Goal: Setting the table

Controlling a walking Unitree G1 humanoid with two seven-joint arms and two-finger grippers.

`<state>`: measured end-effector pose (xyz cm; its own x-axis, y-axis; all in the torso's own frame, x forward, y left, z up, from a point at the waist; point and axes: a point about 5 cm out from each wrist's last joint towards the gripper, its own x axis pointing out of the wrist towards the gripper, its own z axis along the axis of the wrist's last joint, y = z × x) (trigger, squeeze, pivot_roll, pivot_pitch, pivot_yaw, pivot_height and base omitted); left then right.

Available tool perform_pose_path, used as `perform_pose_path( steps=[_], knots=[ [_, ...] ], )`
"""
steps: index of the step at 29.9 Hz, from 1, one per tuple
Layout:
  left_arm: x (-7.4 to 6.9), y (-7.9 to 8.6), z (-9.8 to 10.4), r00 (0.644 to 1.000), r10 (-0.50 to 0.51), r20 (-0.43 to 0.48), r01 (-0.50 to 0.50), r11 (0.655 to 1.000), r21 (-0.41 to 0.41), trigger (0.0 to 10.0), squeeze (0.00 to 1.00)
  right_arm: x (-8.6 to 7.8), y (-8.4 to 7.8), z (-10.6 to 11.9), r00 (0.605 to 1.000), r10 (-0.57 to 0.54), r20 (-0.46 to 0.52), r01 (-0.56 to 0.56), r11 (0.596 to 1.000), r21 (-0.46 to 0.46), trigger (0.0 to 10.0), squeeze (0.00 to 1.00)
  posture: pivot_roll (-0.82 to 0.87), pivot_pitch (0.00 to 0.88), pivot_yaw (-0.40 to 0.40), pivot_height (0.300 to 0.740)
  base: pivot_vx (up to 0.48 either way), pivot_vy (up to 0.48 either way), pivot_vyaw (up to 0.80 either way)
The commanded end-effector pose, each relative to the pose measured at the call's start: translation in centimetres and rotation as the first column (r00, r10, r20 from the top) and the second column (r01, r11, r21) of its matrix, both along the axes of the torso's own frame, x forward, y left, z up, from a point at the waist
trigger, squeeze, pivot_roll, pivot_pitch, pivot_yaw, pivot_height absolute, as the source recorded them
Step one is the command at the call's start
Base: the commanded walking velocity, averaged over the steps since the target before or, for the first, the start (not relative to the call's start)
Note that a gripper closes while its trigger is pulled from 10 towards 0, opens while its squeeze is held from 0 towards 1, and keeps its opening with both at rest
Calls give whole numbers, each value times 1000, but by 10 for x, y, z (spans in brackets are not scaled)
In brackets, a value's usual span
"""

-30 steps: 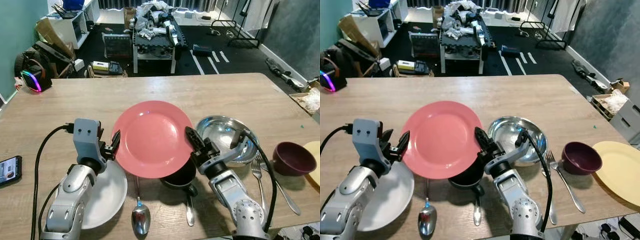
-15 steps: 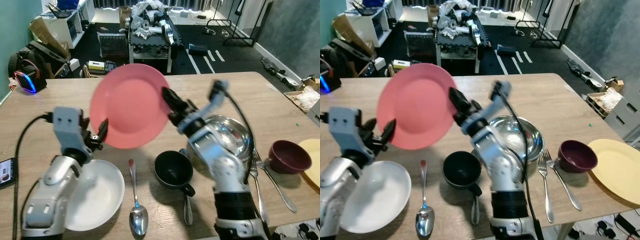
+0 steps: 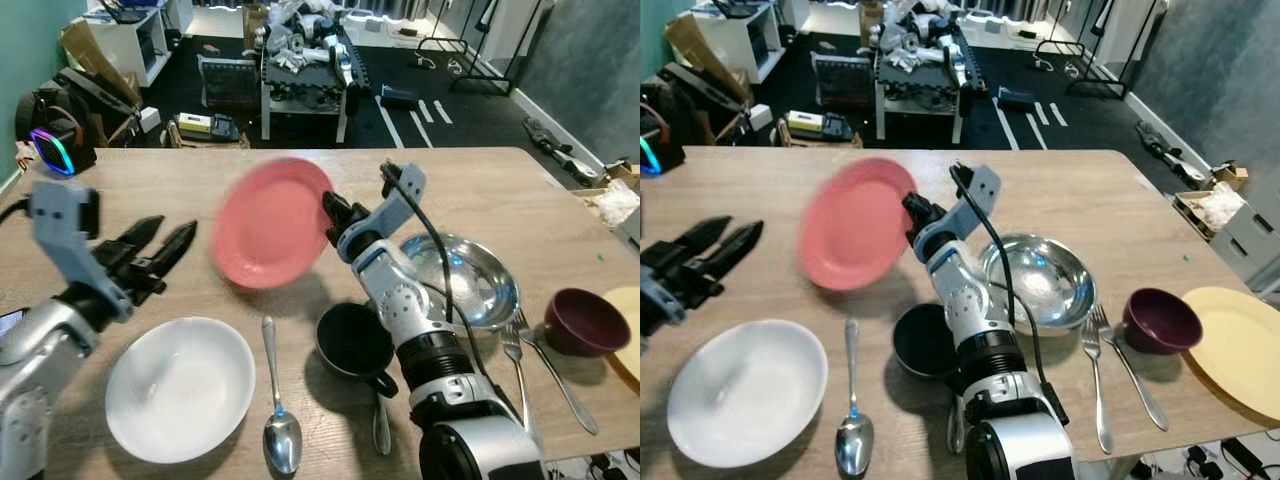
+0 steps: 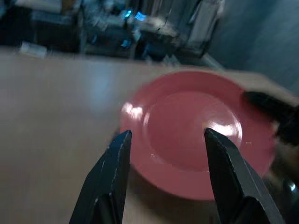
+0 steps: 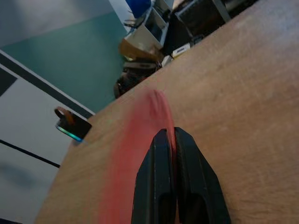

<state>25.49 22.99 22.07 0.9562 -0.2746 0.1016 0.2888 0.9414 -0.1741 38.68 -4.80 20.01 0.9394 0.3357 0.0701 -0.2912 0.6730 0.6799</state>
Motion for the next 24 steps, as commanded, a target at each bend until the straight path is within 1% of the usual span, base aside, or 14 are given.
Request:
perform_pose_path(
  steps=[1,5,6,8,13,14,15,16,17,18,21,22,23,24],
  knots=[
    [-7,-2,-20,995,26,-94,-27,1000,-12,10000,0,0,27,10,997,71,19,-72,995,70,10000,0,182,62,-25,740,0,0,0],
    [-10,-7,-28,993,32,-115,-35,999,-24,10000,0,0,28,6,996,82,20,-82,996,30,10000,0,182,64,-28,740,0,0,0],
    [-10,-12,-27,994,22,-110,-26,999,-38,10000,0,-1,28,1,997,80,18,-80,997,-21,10000,0,183,66,-30,740,0,0,0],
    [-10,-14,-26,994,19,-106,-23,999,-38,10000,0,-1,27,-1,998,62,19,-61,997,-53,10000,0,181,69,-32,740,0,0,0],
    [-7,-17,-23,994,5,-111,-10,999,-41,10000,0,4,20,1,999,21,49,-17,998,-66,10000,0,175,71,-27,740,0,0,0],
    [-7,-17,-22,994,4,-111,-9,999,-41,10000,0,5,18,2,998,5,58,-1,998,-65,10000,90,175,71,-26,740,0,0,0],
    [-6,-18,-22,994,1,-111,-5,999,-39,10000,0,7,14,5,997,-11,73,15,998,-58,10000,290,175,71,-25,740,0,0,0],
    [-6,-19,-22,994,0,-111,-4,999,-37,10000,0,8,12,7,996,-21,83,25,998,-53,10000,612,173,70,-22,740,0,0,0],
    [-6,-20,-22,994,-3,-111,-1,999,-36,10000,0,9,7,12,994,-35,104,39,999,-36,10000,863,172,70,-21,740,0,0,0],
    [-5,-22,-22,994,-5,-110,1,999,-34,10000,0,11,3,18,990,-48,136,51,998,-21,10000,1000,171,69,-20,740,0,0,0],
    [-3,-28,-20,995,-14,-99,11,1000,-29,10000,0,11,-12,36,971,-70,229,71,997,2,10000,1000,163,68,-18,740,0,0,0],
    [-3,-28,-20,995,-14,-99,11,1000,-29,10000,0,11,-12,36,971,-70,229,71,997,2,10000,1000,163,68,-18,740,0,0,0],
    [-1,-32,-17,996,-20,-84,20,1000,-12,10000,0,8,-19,45,956,-66,286,70,998,-4,10000,671,157,66,-16,740,0,0,0],
    [0,-35,-14,997,-24,-68,24,1000,10,10000,0,3,-24,51,940,-62,337,70,998,-10,10000,420,149,64,-13,740,0,0,0]
  ],
)
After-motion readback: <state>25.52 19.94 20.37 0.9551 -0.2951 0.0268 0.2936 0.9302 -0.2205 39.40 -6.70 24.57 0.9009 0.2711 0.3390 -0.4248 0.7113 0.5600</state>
